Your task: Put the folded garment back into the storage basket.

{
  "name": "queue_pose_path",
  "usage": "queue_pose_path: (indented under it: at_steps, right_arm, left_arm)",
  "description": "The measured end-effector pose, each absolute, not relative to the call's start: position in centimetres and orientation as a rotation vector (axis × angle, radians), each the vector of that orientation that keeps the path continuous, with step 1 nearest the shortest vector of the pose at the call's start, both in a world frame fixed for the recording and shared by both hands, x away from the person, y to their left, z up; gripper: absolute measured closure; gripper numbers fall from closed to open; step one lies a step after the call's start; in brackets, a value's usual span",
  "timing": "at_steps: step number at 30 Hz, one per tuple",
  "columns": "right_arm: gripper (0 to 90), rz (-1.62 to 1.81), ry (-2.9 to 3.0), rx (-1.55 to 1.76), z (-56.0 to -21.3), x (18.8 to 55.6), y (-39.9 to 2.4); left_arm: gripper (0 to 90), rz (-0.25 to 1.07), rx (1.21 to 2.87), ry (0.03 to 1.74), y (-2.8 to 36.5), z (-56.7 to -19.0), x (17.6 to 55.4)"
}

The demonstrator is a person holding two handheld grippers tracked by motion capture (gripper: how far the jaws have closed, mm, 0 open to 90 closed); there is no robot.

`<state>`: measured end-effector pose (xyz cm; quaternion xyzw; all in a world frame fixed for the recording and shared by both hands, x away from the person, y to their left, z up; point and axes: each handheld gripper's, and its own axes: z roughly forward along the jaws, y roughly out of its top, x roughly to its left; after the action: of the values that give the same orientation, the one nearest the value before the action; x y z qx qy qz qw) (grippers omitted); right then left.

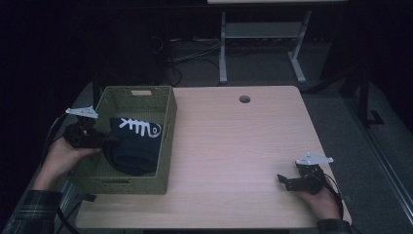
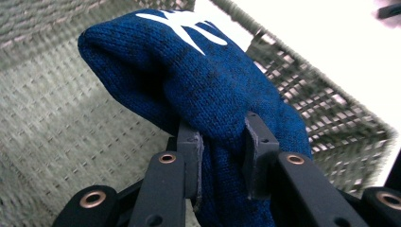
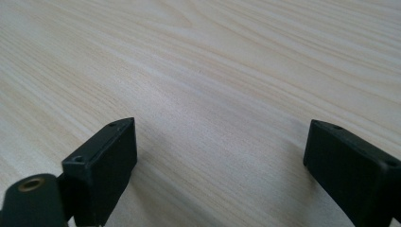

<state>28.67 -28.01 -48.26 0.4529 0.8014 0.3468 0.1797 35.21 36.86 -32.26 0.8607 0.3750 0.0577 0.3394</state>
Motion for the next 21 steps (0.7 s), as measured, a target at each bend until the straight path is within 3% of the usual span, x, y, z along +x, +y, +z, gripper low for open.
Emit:
queue_pose_path:
  at_steps: [21]
  right_arm:
    - [10.2, 0.980, 2.265, 1.280, -48.3, 28.7, -28.0]
  left_arm:
    - [54.3, 0.213, 2.289, 1.116, 39.4, -34.8, 36.8]
